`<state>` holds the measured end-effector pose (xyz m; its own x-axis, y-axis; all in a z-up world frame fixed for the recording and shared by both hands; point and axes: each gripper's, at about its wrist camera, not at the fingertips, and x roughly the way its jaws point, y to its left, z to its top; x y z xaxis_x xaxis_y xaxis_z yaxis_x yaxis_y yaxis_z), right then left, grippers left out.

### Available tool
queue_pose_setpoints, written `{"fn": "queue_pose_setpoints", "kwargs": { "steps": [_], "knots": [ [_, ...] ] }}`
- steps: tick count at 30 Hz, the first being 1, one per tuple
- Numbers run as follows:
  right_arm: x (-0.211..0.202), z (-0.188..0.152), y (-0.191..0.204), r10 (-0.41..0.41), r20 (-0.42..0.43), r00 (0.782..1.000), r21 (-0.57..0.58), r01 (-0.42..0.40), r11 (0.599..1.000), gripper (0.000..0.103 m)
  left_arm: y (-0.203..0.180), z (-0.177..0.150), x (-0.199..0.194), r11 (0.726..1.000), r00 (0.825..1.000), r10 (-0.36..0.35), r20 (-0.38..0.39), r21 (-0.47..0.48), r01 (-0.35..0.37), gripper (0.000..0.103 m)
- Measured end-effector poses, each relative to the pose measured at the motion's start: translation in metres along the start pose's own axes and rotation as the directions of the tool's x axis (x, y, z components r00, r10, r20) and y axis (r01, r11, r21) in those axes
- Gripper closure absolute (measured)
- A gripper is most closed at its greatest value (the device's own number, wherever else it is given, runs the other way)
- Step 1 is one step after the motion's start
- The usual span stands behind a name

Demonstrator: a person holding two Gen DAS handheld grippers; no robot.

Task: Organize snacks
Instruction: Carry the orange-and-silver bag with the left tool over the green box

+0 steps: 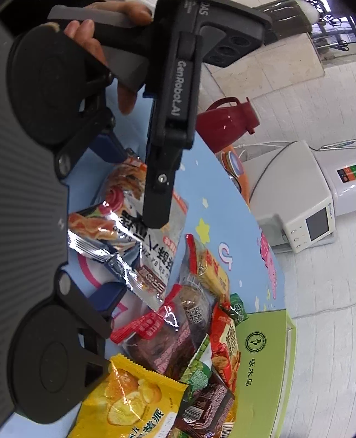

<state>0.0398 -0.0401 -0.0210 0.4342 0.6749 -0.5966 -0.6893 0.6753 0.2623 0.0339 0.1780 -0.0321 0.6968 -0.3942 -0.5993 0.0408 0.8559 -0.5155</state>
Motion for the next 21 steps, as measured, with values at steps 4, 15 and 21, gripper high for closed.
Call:
{"fn": "queue_pose_setpoints", "kwargs": {
  "steps": [4, 15, 21],
  "knots": [
    [-0.002, -0.008, 0.011, -0.042, 0.01, 0.999, -0.077, 0.043, 0.996, 0.018, 0.001, -0.004, -0.002, 0.998, 0.998, -0.061, -0.029, -0.035, 0.06, 0.057],
    [-0.039, 0.054, -0.021, -0.066, 0.137, 0.988, -0.102, 0.08, 0.992, 0.022, -0.064, 0.071, 0.004, 0.989, 0.994, -0.098, 0.043, 0.112, 0.093, 0.057],
    [-0.028, 0.141, -0.084, -0.152, 0.156, 0.976, -0.135, 0.174, 0.976, 0.022, -0.108, 0.175, 0.064, 0.974, 0.992, -0.113, 0.052, 0.203, 0.1, 0.057]
  ]
}}
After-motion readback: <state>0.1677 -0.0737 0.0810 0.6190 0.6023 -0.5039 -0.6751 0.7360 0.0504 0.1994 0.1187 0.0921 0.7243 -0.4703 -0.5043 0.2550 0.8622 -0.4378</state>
